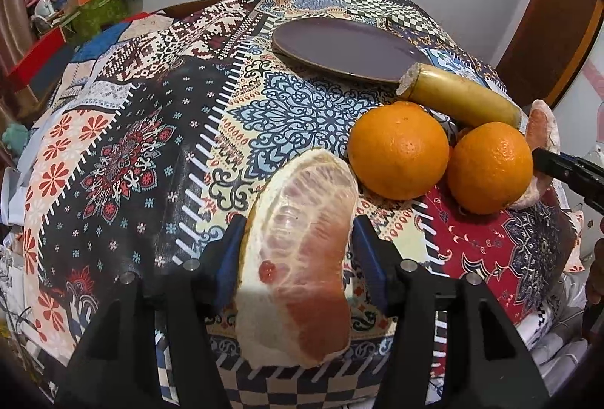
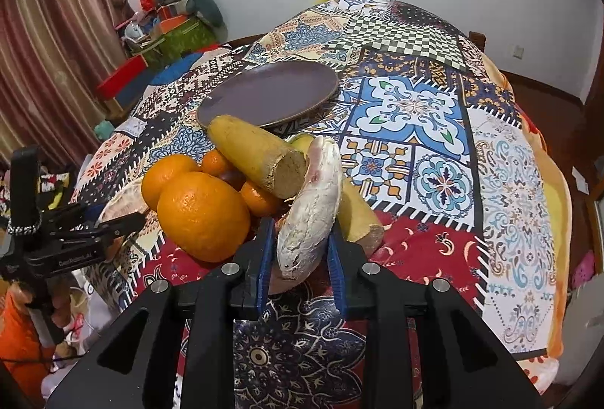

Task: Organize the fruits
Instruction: 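Lift the pomelo segment with the left gripper while the right gripper lifts the other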

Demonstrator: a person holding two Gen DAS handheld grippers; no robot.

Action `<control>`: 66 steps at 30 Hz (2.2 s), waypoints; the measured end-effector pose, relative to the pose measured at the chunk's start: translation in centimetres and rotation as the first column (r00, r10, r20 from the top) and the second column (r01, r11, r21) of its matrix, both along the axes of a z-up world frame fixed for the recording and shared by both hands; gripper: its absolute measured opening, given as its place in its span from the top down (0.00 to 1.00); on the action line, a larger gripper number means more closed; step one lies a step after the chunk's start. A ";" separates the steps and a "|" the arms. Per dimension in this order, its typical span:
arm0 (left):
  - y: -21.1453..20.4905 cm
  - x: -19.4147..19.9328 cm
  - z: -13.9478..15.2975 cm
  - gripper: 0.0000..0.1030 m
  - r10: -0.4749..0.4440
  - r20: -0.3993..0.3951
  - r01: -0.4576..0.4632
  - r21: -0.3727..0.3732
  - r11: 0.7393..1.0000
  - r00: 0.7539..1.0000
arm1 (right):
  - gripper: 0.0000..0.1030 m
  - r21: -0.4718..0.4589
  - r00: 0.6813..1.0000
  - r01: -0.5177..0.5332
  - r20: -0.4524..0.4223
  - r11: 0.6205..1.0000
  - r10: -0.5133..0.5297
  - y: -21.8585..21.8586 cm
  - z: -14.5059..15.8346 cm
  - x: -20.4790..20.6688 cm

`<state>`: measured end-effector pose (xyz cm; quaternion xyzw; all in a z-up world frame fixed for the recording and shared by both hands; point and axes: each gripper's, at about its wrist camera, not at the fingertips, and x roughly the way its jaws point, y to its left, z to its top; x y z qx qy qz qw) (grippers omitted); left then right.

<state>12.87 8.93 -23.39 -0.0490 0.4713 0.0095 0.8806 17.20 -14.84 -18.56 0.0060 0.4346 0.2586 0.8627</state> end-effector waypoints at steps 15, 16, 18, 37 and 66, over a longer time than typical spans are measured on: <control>0.3 -1.1 2.3 0.49 0.040 0.041 -0.041 0.030 0.999 0.998 | 0.79 0.008 0.997 0.014 0.079 1.000 -0.015 -0.4 2.5 -0.6; 0.4 -1.2 2.6 0.49 0.042 0.049 -0.044 0.031 0.999 0.998 | 0.79 0.008 0.996 0.016 0.085 1.000 -0.016 -0.4 2.7 -0.6; 0.5 -1.3 3.6 0.49 0.044 0.072 -0.047 0.038 0.998 0.996 | 0.79 0.010 0.995 0.017 0.101 1.000 -0.018 -0.4 3.2 -0.4; 0.2 2.1 10.4 0.49 0.051 0.265 -0.057 0.016 0.998 0.963 | 0.80 0.008 0.967 0.006 0.254 1.000 -0.008 0.9 7.5 1.6; -0.2 13.3 8.7 0.49 0.034 0.245 -0.032 -0.012 0.999 0.969 | 0.80 -0.003 0.964 -0.036 0.263 0.999 0.035 4.9 6.0 9.5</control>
